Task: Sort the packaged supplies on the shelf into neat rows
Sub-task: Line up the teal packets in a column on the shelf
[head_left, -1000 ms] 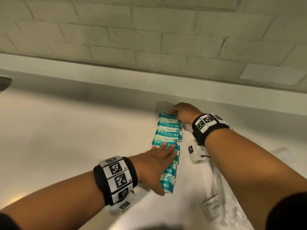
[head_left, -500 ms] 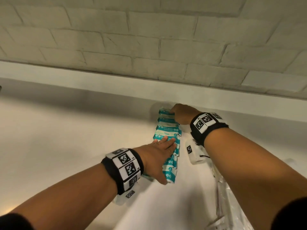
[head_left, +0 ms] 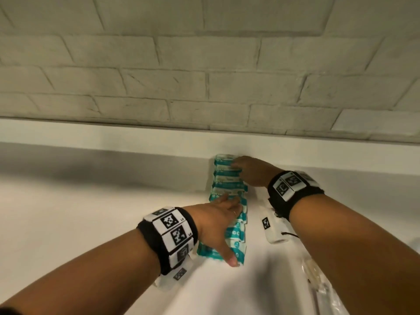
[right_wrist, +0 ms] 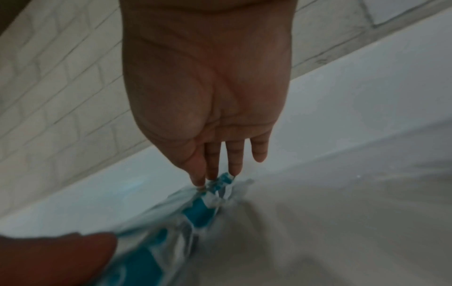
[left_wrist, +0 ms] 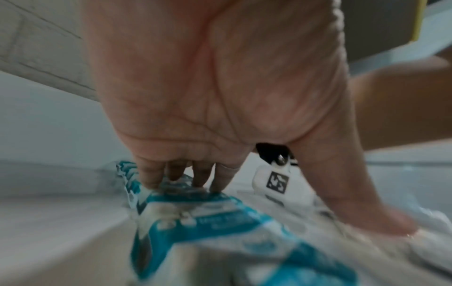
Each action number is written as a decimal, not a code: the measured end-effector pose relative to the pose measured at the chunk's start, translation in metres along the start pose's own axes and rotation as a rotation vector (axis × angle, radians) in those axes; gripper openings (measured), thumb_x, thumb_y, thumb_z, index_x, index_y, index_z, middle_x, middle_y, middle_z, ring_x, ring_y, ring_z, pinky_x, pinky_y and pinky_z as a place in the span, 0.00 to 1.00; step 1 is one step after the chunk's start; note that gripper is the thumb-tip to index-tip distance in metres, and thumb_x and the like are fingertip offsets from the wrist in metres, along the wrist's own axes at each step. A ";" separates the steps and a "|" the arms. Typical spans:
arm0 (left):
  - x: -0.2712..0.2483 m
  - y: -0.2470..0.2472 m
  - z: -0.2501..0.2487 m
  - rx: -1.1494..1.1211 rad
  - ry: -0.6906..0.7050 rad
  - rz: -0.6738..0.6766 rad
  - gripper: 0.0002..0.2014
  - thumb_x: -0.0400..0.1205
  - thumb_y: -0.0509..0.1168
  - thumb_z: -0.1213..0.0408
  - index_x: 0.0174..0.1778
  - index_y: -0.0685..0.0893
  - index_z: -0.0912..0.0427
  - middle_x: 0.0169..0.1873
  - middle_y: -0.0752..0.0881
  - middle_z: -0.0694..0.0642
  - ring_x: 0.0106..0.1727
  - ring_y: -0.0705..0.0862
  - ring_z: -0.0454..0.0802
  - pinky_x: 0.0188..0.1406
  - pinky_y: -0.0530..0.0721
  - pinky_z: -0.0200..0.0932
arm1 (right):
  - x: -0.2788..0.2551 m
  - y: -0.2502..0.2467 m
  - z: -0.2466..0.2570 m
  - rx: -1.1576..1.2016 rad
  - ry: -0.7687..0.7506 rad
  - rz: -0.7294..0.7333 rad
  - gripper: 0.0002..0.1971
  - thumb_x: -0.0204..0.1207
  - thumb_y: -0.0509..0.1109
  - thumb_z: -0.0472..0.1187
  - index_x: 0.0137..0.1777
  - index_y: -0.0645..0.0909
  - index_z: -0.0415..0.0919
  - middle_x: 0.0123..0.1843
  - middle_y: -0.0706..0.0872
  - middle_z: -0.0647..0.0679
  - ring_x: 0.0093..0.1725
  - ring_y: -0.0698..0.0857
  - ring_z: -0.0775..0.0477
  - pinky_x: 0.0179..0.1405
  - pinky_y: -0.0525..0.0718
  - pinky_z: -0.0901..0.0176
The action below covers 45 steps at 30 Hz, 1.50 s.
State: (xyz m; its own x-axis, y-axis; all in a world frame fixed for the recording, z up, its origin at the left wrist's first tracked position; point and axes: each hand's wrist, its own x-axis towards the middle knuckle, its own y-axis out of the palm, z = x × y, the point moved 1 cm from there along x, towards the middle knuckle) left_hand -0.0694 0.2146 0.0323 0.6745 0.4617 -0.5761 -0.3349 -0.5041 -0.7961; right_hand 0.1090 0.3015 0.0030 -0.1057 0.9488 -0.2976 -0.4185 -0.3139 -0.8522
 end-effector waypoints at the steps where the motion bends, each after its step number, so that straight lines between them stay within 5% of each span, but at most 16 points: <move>1: -0.001 -0.007 0.002 -0.071 0.018 -0.015 0.56 0.69 0.67 0.31 0.84 0.43 0.49 0.84 0.40 0.48 0.84 0.39 0.50 0.83 0.44 0.54 | -0.005 -0.006 -0.003 0.089 0.043 -0.043 0.17 0.79 0.60 0.31 0.66 0.81 0.35 0.69 0.80 0.40 0.65 0.80 0.41 0.67 0.77 0.52; 6: 0.013 -0.049 0.038 -0.814 -0.092 -0.479 0.38 0.80 0.54 0.35 0.84 0.55 0.48 0.82 0.55 0.42 0.81 0.55 0.40 0.78 0.54 0.40 | -0.033 -0.026 -0.022 0.852 0.259 -0.276 0.18 0.86 0.59 0.39 0.73 0.74 0.35 0.73 0.77 0.37 0.71 0.77 0.38 0.65 0.73 0.53; 8: 0.027 -0.050 0.055 -1.134 -0.177 -0.532 0.39 0.79 0.48 0.31 0.84 0.56 0.49 0.83 0.55 0.47 0.83 0.57 0.45 0.82 0.52 0.45 | -0.039 -0.022 -0.022 1.201 0.315 -0.313 0.09 0.85 0.61 0.44 0.56 0.80 0.41 0.53 0.82 0.40 0.52 0.82 0.42 0.50 0.75 0.56; 11: 0.048 -0.043 0.065 -1.486 -0.206 -0.562 0.42 0.77 0.47 0.27 0.77 0.71 0.56 0.77 0.72 0.55 0.76 0.71 0.49 0.79 0.61 0.46 | -0.042 -0.012 -0.012 1.404 0.361 -0.277 0.16 0.82 0.63 0.52 0.33 0.68 0.49 0.33 0.65 0.50 0.31 0.66 0.52 0.31 0.62 0.60; 12: 0.052 -0.041 0.064 -1.527 -0.165 -0.570 0.38 0.80 0.46 0.30 0.68 0.80 0.57 0.69 0.80 0.58 0.55 0.75 0.42 0.75 0.65 0.45 | -0.041 -0.009 -0.008 1.436 0.359 -0.263 0.19 0.82 0.62 0.54 0.32 0.65 0.49 0.32 0.63 0.50 0.30 0.65 0.52 0.31 0.61 0.59; 13: 0.056 -0.040 0.064 -1.537 -0.136 -0.556 0.36 0.80 0.45 0.31 0.56 0.86 0.56 0.62 0.84 0.65 0.66 0.67 0.66 0.73 0.69 0.47 | -0.042 -0.007 -0.002 1.447 0.355 -0.228 0.20 0.83 0.60 0.56 0.32 0.65 0.48 0.31 0.63 0.51 0.29 0.66 0.52 0.31 0.62 0.59; 14: 0.061 -0.039 0.063 -1.542 -0.097 -0.536 0.38 0.78 0.45 0.28 0.48 0.90 0.54 0.57 0.86 0.67 0.56 0.87 0.56 0.70 0.73 0.48 | -0.042 -0.004 0.002 1.478 0.347 -0.164 0.20 0.84 0.57 0.56 0.34 0.68 0.46 0.31 0.67 0.51 0.28 0.70 0.53 0.31 0.66 0.60; 19: 0.073 -0.028 0.068 -1.594 -0.029 -0.435 0.44 0.61 0.51 0.16 0.55 0.89 0.46 0.57 0.89 0.59 0.60 0.87 0.58 0.71 0.74 0.59 | -0.048 0.001 0.025 1.436 0.314 -0.107 0.26 0.87 0.51 0.54 0.75 0.68 0.37 0.58 0.83 0.47 0.56 0.82 0.54 0.44 0.80 0.61; 24: 0.063 -0.027 0.064 -1.570 -0.076 -0.495 0.41 0.65 0.48 0.17 0.52 0.90 0.44 0.61 0.87 0.61 0.65 0.84 0.56 0.76 0.69 0.58 | -0.057 -0.001 0.020 1.390 0.357 -0.147 0.32 0.86 0.52 0.55 0.81 0.58 0.32 0.81 0.61 0.34 0.80 0.64 0.37 0.73 0.70 0.54; 27: 0.041 -0.029 0.055 -1.624 -0.203 -0.600 0.38 0.80 0.43 0.29 0.69 0.77 0.56 0.73 0.75 0.61 0.72 0.77 0.53 0.75 0.67 0.46 | -0.063 0.005 0.016 1.392 0.406 -0.142 0.36 0.84 0.54 0.59 0.83 0.54 0.34 0.83 0.51 0.37 0.83 0.55 0.37 0.80 0.58 0.46; 30: 0.039 -0.017 0.050 -1.706 -0.116 -0.551 0.31 0.83 0.39 0.35 0.67 0.74 0.52 0.59 0.84 0.54 0.61 0.82 0.44 0.63 0.72 0.39 | -0.074 0.016 0.018 1.415 0.403 -0.112 0.33 0.86 0.51 0.57 0.84 0.52 0.36 0.82 0.62 0.40 0.78 0.69 0.42 0.72 0.71 0.52; 34: 0.042 -0.011 0.037 -1.737 -0.043 -0.473 0.45 0.73 0.40 0.24 0.62 0.85 0.55 0.57 0.89 0.62 0.59 0.88 0.57 0.70 0.77 0.57 | -0.083 0.019 0.034 1.389 0.339 -0.104 0.26 0.89 0.46 0.51 0.80 0.61 0.36 0.63 0.77 0.53 0.52 0.83 0.55 0.59 0.76 0.57; 36: 0.038 -0.010 0.034 -1.732 -0.091 -0.482 0.45 0.72 0.41 0.22 0.60 0.86 0.53 0.57 0.89 0.62 0.60 0.87 0.58 0.72 0.75 0.59 | -0.087 0.016 0.035 1.395 0.345 -0.128 0.29 0.88 0.48 0.52 0.83 0.55 0.36 0.78 0.69 0.42 0.64 0.81 0.49 0.68 0.74 0.54; 38: 0.026 -0.013 0.031 -1.710 -0.143 -0.528 0.32 0.78 0.39 0.28 0.54 0.82 0.43 0.64 0.85 0.62 0.66 0.83 0.56 0.73 0.71 0.47 | -0.096 0.014 0.034 1.396 0.365 -0.126 0.34 0.87 0.49 0.56 0.85 0.46 0.39 0.86 0.52 0.42 0.82 0.62 0.45 0.81 0.62 0.51; 41: 0.013 -0.006 0.027 -1.766 -0.092 -0.490 0.29 0.84 0.36 0.36 0.54 0.78 0.48 0.65 0.82 0.52 0.72 0.77 0.49 0.61 0.71 0.37 | -0.105 0.024 0.027 1.408 0.375 -0.052 0.37 0.84 0.50 0.61 0.85 0.44 0.41 0.86 0.52 0.45 0.85 0.55 0.46 0.84 0.53 0.49; 45: 0.008 0.001 0.018 -1.760 0.005 -0.442 0.41 0.81 0.32 0.32 0.62 0.82 0.54 0.54 0.90 0.56 0.55 0.89 0.47 0.53 0.85 0.40 | -0.120 0.030 0.043 1.353 0.300 -0.021 0.24 0.88 0.46 0.54 0.78 0.65 0.43 0.60 0.85 0.47 0.55 0.85 0.54 0.47 0.84 0.65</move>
State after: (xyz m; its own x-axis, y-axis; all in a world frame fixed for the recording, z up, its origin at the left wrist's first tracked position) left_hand -0.0756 0.2311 0.0236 0.5141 0.7606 -0.3965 0.8577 -0.4584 0.2329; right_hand 0.0703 0.1795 0.0321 0.0351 0.8552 -0.5170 -0.9758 0.1411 0.1672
